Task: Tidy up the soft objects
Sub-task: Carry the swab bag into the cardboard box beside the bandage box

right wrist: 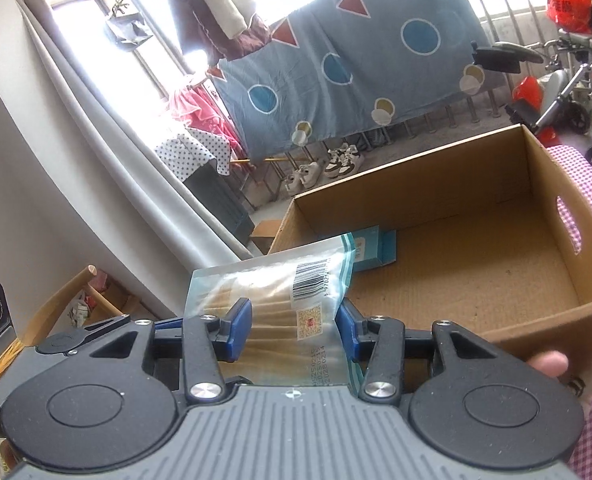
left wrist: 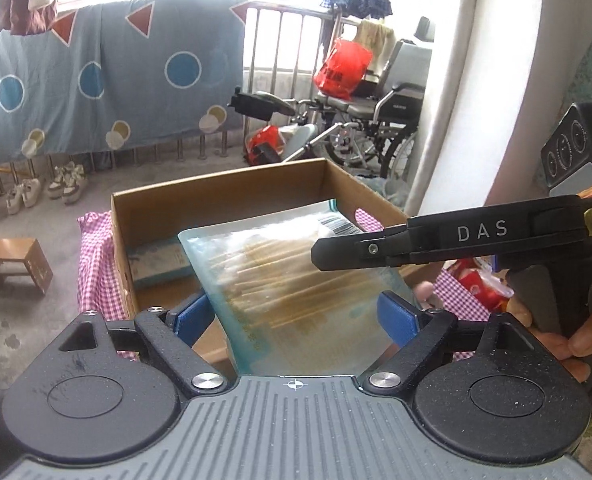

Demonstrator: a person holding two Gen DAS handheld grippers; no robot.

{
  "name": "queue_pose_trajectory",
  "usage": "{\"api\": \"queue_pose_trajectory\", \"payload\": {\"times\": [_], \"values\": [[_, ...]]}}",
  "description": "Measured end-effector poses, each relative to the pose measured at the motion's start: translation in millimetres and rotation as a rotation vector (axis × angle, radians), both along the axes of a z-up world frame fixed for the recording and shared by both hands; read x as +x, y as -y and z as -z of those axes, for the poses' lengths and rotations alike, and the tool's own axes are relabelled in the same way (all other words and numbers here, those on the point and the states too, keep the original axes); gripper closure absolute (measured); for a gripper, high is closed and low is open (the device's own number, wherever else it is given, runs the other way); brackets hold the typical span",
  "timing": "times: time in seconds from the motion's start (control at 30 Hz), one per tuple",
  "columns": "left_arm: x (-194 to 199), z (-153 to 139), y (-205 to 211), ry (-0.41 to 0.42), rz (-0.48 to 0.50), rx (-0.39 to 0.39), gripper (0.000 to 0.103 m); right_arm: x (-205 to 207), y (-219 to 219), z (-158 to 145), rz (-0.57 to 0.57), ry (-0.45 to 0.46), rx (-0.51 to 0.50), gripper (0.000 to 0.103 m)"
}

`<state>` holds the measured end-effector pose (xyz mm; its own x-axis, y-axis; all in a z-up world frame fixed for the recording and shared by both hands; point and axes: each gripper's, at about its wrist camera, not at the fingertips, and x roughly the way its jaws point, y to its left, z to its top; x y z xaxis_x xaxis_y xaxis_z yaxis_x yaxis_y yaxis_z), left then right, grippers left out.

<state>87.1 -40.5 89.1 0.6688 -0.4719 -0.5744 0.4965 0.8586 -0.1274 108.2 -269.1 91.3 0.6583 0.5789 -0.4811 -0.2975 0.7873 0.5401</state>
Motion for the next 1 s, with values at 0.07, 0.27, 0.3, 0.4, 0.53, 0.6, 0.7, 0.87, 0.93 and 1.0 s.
{"api": "queue_pose_trajectory", "payload": {"times": [0.07,0.27,0.3,0.4,0.53,0.6,0.7,0.87,0.93,1.0], "values": [[13.1,-2.6,-2.1,0.002,-0.007,0.007,0.014,20.4,1.1,-0.8,-0.012,-0.028,0.024,0.054],[62.3,0.0,-1.4,-0.041,-0.010,0.030,0.013,86.9,6.5,11.3,-0.034,-0.135,0.057,0.054],[71.1,2.6,-0.8,-0.057,-0.010,0.037,0.013,97.8,6.7,15.2,-0.037,-0.158,0.058,0.054],[96.9,14.4,-0.5,-0.113,-0.012,0.062,0.013,129.7,6.1,30.7,-0.045,-0.223,0.048,0.054],[127.9,36.1,1.0,-0.197,-0.040,0.129,0.001,167.3,3.2,60.9,-0.056,-0.333,0.040,0.054],[139.0,46.0,3.2,-0.220,-0.066,0.183,0.001,183.1,1.7,77.8,-0.050,-0.388,0.028,0.054],[148.8,56.0,4.3,-0.239,-0.104,0.257,0.001,198.5,0.1,101.0,-0.038,-0.451,-0.010,0.054],[135.6,41.7,-15.0,-0.222,-0.107,0.183,0.001,204.7,-3.8,115.2,-0.045,-0.512,-0.076,0.054],[127.3,29.5,-23.7,-0.192,-0.118,0.138,0.001,205.1,-8.3,117.2,-0.057,-0.532,-0.126,0.054],[118.3,19.2,-33.7,-0.168,-0.131,0.091,0.001,209.5,-9.2,120.7,-0.074,-0.558,-0.182,0.053]]}}
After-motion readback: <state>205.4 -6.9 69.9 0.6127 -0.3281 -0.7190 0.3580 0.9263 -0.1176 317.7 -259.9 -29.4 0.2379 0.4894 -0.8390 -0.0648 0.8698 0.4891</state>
